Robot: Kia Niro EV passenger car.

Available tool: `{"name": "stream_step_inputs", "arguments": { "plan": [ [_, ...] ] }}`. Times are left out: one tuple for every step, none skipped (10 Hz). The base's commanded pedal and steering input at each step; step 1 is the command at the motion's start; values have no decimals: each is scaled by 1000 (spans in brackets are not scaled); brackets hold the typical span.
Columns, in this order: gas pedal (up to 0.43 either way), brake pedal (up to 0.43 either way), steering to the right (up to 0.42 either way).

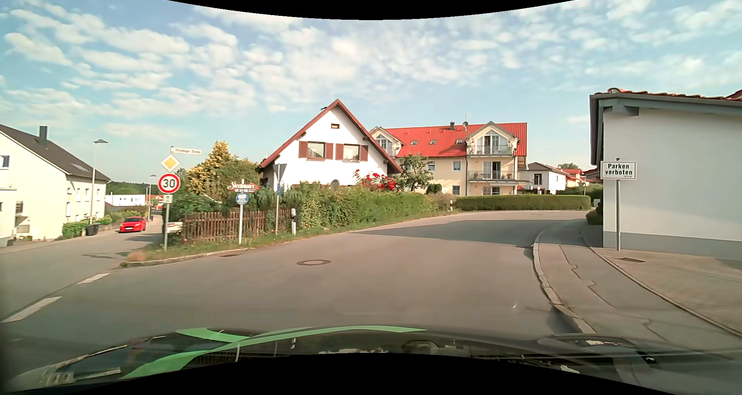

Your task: Follow the waypoints while adhering to traffic rules and regulations

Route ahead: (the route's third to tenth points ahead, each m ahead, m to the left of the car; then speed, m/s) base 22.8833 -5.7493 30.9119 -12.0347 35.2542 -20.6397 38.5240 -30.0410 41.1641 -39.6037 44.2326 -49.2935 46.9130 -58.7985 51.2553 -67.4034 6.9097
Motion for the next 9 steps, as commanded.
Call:
{"name": "stream_step_inputs", "arguments": {
  "plan": [
    [169,0,151],
    [169,0,151],
    [169,0,151],
    [169,0,149],
    [169,0,148],
    [169,0,146],
    [169,0,141],
    [169,0,137],
    [169,0,136]
  ]
}}
